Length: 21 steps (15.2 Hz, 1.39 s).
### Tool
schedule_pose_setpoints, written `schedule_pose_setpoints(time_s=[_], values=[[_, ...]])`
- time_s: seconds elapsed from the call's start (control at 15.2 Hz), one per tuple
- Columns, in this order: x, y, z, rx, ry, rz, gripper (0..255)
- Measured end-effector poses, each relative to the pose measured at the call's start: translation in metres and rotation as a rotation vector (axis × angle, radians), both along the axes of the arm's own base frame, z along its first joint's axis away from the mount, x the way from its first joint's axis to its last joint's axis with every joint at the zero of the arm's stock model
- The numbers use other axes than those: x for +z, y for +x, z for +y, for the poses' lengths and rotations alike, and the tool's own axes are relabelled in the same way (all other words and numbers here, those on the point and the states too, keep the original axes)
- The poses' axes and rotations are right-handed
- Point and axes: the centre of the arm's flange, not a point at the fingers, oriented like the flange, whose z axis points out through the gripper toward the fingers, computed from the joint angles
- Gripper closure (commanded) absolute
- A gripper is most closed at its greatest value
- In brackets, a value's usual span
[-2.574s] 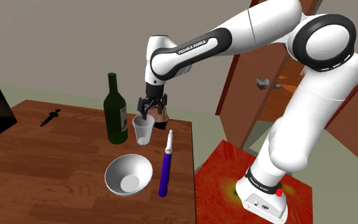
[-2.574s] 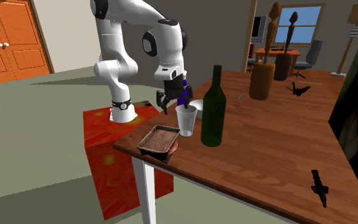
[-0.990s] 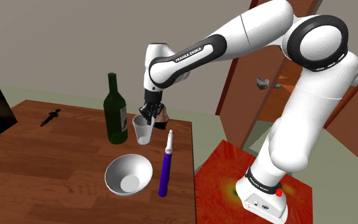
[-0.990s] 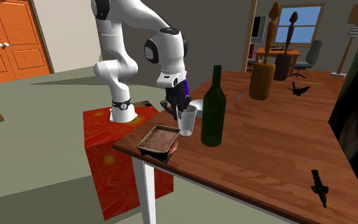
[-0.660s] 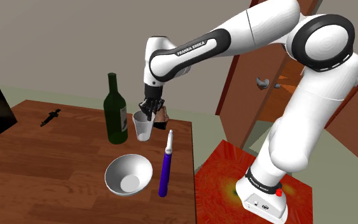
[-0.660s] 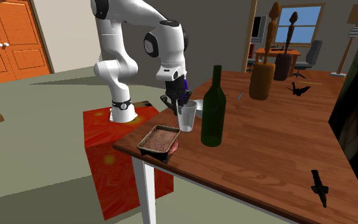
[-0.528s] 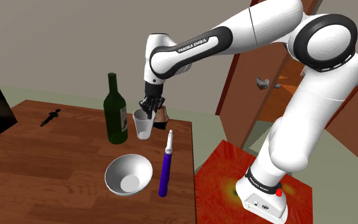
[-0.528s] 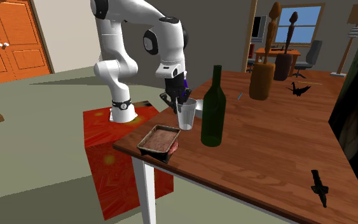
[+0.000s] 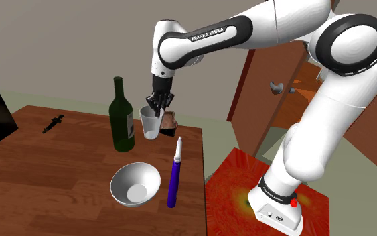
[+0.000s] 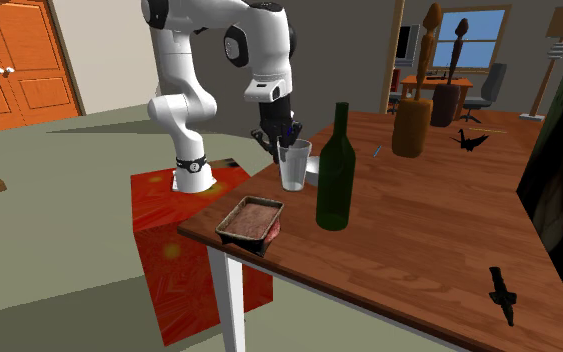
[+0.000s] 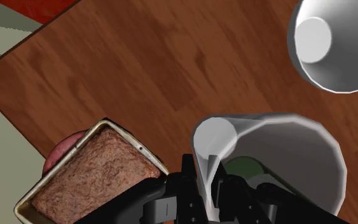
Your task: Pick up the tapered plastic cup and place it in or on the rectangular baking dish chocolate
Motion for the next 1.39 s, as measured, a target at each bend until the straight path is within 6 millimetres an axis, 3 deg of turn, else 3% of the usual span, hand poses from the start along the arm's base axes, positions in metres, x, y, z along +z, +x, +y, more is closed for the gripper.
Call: schedule_pose_setpoints(time_s=[1.12,1.39], values=[[0.088,-0.001,-0.001,0.000,0.000,0.000,255],[0.099,0.017,-0.035,-0.001,0.000,0.000,255]])
